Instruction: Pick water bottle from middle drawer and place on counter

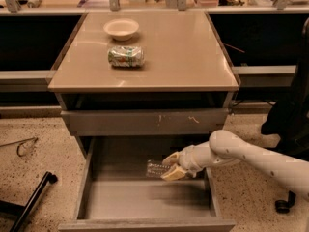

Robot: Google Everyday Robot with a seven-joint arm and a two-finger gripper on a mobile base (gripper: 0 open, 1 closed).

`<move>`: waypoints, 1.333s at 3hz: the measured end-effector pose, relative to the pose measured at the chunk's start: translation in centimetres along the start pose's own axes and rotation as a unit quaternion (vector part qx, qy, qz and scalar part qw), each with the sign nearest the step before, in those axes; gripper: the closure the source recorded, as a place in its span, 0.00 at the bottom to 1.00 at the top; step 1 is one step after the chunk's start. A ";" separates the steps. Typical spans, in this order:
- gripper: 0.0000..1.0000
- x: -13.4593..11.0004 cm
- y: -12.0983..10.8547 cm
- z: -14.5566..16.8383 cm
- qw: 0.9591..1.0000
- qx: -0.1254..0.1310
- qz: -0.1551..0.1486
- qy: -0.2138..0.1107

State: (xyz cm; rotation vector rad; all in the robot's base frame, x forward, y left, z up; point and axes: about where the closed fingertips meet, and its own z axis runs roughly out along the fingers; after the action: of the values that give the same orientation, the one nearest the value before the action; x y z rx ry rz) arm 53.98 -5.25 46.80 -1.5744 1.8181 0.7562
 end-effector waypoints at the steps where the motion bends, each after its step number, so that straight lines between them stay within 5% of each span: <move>1: 1.00 -5.0 0.1 -6.2 0.999 0.022 -0.017 -0.044; 2: 1.00 -8.4 0.5 -9.2 0.998 0.036 -0.041 -0.029; 3: 1.00 -8.4 0.5 -9.2 0.998 0.036 -0.041 -0.029; 4: 1.00 -10.4 0.0 -12.5 0.998 0.033 -0.050 -0.016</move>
Offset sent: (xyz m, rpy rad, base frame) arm -0.0083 -0.0156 0.1661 -0.0142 -0.1609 0.0120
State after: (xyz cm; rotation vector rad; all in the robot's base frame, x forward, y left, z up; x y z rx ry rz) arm 54.14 -7.99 62.80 -1.5884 1.7096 0.6651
